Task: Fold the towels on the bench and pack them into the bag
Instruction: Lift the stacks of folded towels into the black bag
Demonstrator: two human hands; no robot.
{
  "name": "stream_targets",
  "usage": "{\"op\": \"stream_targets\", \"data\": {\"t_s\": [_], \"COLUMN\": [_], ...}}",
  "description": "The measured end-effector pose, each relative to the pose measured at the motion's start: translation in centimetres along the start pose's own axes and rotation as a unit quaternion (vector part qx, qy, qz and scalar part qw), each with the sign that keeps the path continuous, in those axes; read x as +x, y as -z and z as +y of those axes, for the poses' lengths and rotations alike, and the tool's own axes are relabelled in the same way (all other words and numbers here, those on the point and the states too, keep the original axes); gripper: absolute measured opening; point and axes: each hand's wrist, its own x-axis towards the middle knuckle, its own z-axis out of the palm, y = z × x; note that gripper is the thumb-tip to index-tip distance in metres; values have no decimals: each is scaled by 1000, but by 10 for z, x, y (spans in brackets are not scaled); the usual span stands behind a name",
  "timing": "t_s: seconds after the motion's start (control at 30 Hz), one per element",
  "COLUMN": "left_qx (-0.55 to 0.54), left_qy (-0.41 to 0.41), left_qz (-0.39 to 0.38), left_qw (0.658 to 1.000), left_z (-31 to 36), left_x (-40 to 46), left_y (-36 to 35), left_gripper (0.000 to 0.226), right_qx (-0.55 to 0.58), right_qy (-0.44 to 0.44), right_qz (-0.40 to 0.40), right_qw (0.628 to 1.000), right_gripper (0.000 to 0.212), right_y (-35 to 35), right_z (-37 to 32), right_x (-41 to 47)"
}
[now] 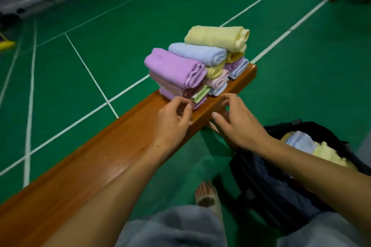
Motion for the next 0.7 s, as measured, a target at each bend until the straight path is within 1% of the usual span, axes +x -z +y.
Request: {"op": "stream_targets", "data": {"t_s": [0.1, 0.2, 0.27, 0.37, 0.5, 0.6, 0.7], "left_qx": [13, -15, -49, -91, -165, -197, -196], "left_qy": [31, 99, 149, 189, 216, 238, 233], "left_qz": [88, 161, 182, 165, 133, 104, 85], "left_qw": [996, 982, 971, 964, 953, 945, 949], "left_z": [-17, -37, -53, -66, -76, -99, -99], "left_x": [19, 51, 77, 107, 131, 145, 145], "left_y": [27, 43, 45, 40, 30, 23, 18], "left_gripper": [10, 10, 29, 61, 82, 85, 80], "right_qx": [87, 156, 204, 269, 281, 286, 290], "right_qy": [-3, -44, -94, -156, -206, -235, -259], "right_qz": [34, 71, 84, 94, 86, 80, 66], "right_qw": [996, 984, 971, 946, 933, 925, 919], "right_gripper": [60, 60, 63, 78, 90, 96, 107], "right_y": [-18, -34, -44, -55, -60, -61, -63], "right_z": [-27, -51, -65, -79, -84, -82, -79], "right_x": [15, 31, 43, 57, 73, 82, 89]}}
